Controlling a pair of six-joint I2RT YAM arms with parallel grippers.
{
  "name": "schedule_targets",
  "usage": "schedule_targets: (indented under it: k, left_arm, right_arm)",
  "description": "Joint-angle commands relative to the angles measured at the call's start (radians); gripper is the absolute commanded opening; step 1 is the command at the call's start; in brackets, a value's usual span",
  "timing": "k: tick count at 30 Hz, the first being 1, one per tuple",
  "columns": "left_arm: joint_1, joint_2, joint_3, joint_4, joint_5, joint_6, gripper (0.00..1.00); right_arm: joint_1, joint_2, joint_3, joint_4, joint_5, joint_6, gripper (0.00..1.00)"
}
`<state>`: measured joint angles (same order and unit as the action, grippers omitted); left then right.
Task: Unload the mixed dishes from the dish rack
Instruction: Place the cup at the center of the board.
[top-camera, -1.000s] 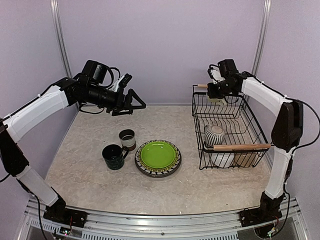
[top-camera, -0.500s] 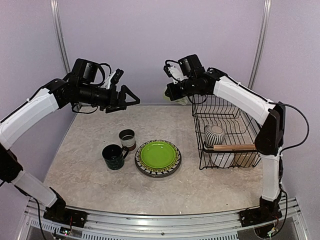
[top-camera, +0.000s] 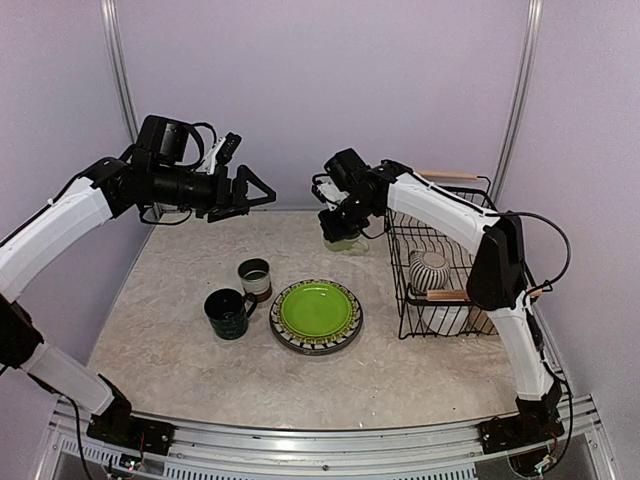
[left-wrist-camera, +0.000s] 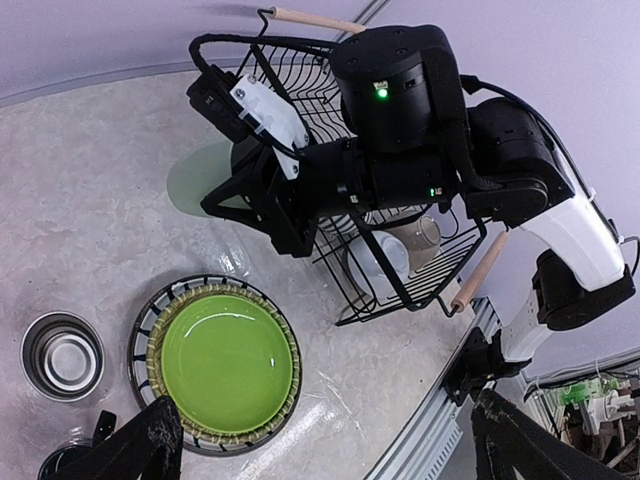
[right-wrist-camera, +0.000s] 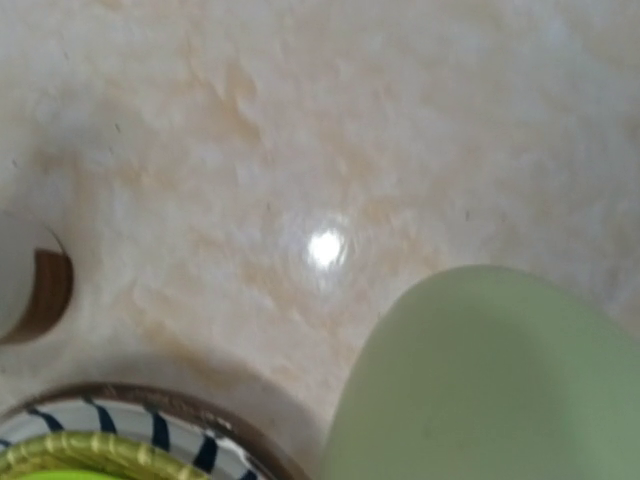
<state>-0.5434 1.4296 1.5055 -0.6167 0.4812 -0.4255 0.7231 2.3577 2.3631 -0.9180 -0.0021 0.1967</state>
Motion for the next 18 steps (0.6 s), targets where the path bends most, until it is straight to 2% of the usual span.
schedule_targets:
  k: [1,15,16,18]
  left_arm:
    - [0.007,0.002,-0.013,0.015,0.003,-0.012,0.96]
    - [0.006,0.0,-0.021,0.022,0.001,-0.018,0.96]
    - [0.006,-0.001,-0.021,0.021,0.0,-0.018,0.96]
    - [0.006,-0.006,-0.021,0.023,0.0,-0.018,0.96]
  right_arm:
    - [0.013,0.026,0.031,-0.039,0.018,0.02,0.0]
    - [0.013,0.109,0.039,-0.08,0.004,0.029,0.0]
    - [0.014,0.11,0.039,-0.08,0.004,0.031,0.01]
    - [0.013,0.11,0.041,-0.076,0.004,0.033,0.08]
